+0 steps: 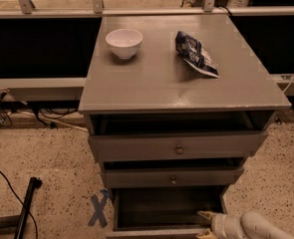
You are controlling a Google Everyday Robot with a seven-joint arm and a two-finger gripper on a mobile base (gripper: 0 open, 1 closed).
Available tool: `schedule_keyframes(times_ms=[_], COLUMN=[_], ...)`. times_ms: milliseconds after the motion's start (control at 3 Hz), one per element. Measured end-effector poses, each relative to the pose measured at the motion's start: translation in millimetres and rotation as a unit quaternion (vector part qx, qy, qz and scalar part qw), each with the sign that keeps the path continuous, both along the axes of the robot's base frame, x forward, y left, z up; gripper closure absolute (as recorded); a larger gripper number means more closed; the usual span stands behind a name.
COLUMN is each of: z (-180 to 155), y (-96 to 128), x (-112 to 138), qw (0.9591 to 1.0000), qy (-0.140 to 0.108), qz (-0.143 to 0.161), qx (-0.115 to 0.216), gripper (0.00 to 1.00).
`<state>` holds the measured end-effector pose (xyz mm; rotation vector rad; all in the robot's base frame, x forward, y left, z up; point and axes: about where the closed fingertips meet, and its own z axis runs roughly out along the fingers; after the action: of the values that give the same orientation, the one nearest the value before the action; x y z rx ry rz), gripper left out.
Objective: Close bottom drawer
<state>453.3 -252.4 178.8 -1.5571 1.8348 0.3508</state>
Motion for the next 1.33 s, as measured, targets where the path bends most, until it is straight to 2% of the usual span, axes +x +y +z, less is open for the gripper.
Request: schedule_keyframes(times_ms=[333,667,1000,1333], z=[6.4,19.9,36.1,35.8], y=[15.1,24.7,27.9,33.2], x=[21.5,29.9,6.1,-31.4], qw=[0.9997,0.9990,0.9981,0.9983], qy=[-0.018,-0.037,-0.052,-0.046], qz=[0.013,0.022,0.031,0.033], qx=[0.003,0.012,0.012,0.011], gripper=[0.34,0.33,0.27,0.27])
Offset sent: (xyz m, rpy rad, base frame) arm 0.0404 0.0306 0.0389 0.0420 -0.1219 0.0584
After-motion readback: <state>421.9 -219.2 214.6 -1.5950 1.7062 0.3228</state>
